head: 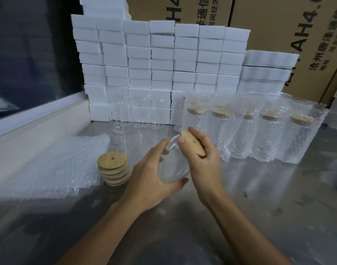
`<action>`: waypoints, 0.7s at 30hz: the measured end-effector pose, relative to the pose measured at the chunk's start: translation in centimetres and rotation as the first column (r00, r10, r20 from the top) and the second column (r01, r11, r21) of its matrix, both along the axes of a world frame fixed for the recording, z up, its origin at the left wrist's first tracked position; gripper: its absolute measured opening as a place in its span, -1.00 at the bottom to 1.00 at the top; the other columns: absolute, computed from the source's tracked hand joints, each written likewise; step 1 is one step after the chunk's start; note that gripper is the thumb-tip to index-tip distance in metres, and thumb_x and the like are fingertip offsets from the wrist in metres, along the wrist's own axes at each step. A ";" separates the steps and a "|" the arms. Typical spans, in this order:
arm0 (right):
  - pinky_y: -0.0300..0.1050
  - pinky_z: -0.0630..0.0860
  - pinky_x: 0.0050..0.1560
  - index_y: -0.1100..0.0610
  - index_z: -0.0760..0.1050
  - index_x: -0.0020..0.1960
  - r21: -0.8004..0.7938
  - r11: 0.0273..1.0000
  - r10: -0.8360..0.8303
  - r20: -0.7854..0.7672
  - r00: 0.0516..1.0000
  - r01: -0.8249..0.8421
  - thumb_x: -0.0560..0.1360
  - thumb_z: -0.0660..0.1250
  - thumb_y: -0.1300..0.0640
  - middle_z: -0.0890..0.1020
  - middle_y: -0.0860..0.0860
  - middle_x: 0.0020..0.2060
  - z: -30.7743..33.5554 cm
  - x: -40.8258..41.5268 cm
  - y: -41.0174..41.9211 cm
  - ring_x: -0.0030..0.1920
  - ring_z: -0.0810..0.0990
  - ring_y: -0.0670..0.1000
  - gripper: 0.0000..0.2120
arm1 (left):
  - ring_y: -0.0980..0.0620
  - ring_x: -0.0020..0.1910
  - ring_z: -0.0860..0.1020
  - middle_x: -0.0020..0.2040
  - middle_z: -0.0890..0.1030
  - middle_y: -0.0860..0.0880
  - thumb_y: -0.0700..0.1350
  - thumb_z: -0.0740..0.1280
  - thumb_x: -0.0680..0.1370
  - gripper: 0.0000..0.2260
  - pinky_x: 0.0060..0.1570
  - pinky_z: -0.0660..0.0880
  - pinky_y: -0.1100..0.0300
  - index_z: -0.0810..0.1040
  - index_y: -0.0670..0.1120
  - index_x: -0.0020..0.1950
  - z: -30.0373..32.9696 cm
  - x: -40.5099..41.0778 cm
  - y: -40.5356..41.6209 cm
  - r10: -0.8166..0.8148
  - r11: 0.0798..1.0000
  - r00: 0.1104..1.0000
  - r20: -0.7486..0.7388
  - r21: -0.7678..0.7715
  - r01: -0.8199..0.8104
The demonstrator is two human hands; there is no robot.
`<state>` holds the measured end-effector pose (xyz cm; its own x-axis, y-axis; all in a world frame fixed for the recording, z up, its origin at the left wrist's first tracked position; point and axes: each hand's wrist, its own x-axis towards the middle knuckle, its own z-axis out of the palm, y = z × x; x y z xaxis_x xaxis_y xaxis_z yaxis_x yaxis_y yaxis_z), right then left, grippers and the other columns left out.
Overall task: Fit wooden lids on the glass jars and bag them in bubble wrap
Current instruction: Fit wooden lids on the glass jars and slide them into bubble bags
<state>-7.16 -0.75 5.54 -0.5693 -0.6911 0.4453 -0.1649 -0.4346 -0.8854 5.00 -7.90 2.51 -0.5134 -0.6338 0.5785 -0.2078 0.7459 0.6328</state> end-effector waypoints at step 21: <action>-0.28 0.43 0.13 -0.18 0.25 0.45 0.352 0.935 0.107 -0.159 0.981 -0.045 0.31 0.63 -0.13 0.53 -0.19 0.24 -4.4 -1.7 -1.9 0.25 0.52 -0.18 -0.16 | -0.15 -0.24 0.58 -0.23 0.64 -0.07 -0.12 0.25 0.43 -0.83 -0.17 0.55 0.01 0.61 0.00 -0.09 3.6 5.2 -4.0 0.583 0.793 0.753 -0.305 0.011 -0.609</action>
